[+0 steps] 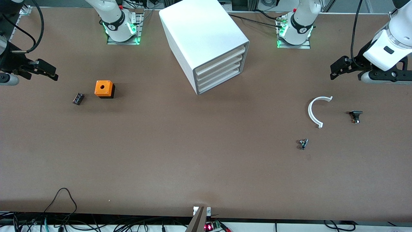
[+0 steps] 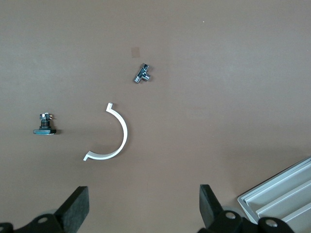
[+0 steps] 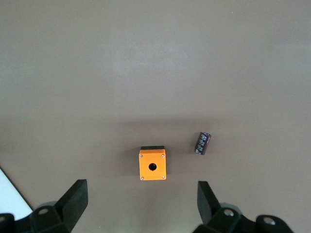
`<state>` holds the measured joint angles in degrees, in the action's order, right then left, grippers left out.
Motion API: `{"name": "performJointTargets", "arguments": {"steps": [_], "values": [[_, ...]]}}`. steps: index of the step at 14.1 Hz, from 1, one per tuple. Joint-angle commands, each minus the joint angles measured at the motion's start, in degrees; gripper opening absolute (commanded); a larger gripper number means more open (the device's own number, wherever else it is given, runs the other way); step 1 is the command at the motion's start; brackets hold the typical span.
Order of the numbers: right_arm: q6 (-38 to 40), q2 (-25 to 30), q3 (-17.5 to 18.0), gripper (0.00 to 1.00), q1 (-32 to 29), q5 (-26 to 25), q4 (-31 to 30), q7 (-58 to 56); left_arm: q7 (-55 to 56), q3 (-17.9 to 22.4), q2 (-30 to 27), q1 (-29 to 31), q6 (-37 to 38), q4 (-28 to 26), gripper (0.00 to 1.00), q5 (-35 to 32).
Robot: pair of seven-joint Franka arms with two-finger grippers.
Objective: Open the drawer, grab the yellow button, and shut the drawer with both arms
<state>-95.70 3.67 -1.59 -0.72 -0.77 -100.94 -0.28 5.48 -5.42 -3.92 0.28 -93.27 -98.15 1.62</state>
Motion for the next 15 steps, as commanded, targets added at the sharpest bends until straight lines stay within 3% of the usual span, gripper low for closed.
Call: {"name": "performJointTargets", "arguments": {"steps": [1,15], "values": [[0.78,0.46,0.1,1.0,-0.6,0.42,0.48,-0.95,-0.99,-0.47,0.93,0.25,1.26,1.91,1.0,-1.26],[0.6,0.46,0.18,1.0,-0.6,0.42,0.48,-0.95,-0.64,-0.38,1.72,0.16,1.87,2.26,1.0,-1.35]]}}
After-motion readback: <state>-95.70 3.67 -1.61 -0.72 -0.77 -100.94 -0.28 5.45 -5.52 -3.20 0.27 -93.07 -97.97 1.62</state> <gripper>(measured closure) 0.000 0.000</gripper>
